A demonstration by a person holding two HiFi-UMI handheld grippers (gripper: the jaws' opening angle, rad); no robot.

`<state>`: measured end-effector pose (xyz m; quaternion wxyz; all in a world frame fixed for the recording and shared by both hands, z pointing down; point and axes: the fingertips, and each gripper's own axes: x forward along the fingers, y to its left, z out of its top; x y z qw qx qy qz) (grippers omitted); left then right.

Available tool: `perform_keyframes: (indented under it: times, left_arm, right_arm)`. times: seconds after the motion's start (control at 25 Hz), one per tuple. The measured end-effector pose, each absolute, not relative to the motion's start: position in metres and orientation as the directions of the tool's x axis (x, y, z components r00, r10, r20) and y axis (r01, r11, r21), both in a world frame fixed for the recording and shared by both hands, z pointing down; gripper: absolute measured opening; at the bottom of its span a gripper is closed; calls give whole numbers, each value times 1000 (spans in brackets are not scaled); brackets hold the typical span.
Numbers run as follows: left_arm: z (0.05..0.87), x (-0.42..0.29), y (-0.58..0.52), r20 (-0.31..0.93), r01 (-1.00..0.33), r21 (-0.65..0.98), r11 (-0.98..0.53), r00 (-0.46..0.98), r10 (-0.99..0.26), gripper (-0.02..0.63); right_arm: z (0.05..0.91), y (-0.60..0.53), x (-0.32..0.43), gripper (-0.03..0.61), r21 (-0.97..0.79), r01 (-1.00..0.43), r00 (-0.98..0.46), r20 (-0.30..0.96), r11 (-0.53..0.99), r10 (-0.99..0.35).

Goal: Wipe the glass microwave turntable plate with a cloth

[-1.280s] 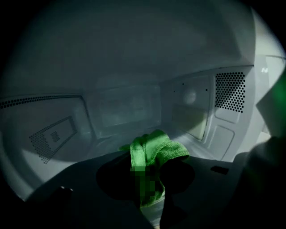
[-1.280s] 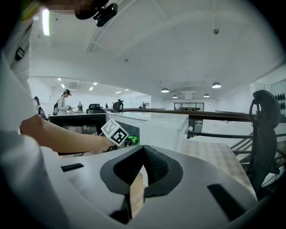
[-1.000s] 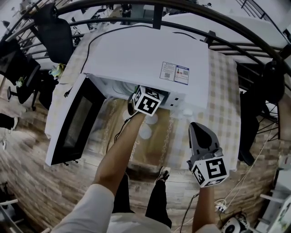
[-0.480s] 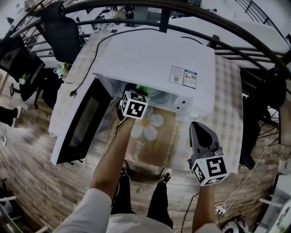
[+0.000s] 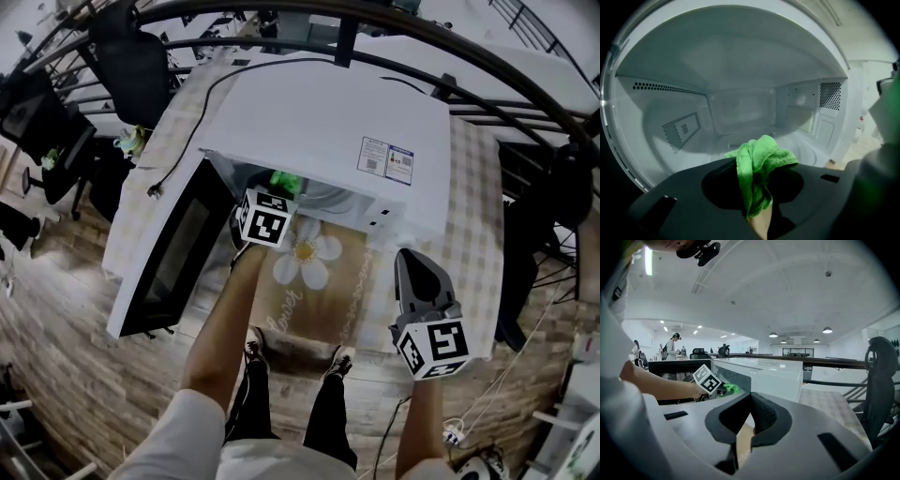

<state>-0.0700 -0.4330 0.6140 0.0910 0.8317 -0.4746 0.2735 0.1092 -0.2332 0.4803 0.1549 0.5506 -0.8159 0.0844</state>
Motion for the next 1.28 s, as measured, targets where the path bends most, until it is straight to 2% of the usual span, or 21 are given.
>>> perform_keyframes:
  times: [0.28,0.4,0.48,0.56,0.72,0.88,1.04,1.28]
  left_arm:
    - [616,13,-396,541,-764,-7,-645,540,-645,123]
    - [607,50,-382,493,-703,81,-707,645,-585,121]
    - [595,57,-384,445,-691,101,-716,675,-588,121]
    - [586,41,-396,428,-724,45,-688,637,-641,121]
    - [585,-29,-435,456,-832,-109,-544,444,-771,123]
    - [595,-74,-469,493,-868,-173,-465,332,-804,123]
    - [617,-80,-480,550,-854,-199,-481,308,-776,123]
    - [620,-69,-461,539,-853,-115,-510,378,-753,121]
  right_arm:
    - [486,-236,121,14,22,-935,-326,348,355,-879]
    - [488,-235,123,14,20,-936,-322,352,351,-879]
    - [488,-235,125,14,22,-937,-318,355,348,-879]
    - [488,-235,126,14,23,-938,-316,356,346,-879]
    - [490,-234,124,14,19,-937,-320,360,350,-877]
    - [498,-233,120,14,12,-933,-329,371,359,-869]
    - [506,-230,115,14,4,-929,-340,379,369,-861]
    - [505,-231,118,14,0,-931,-339,378,365,-862]
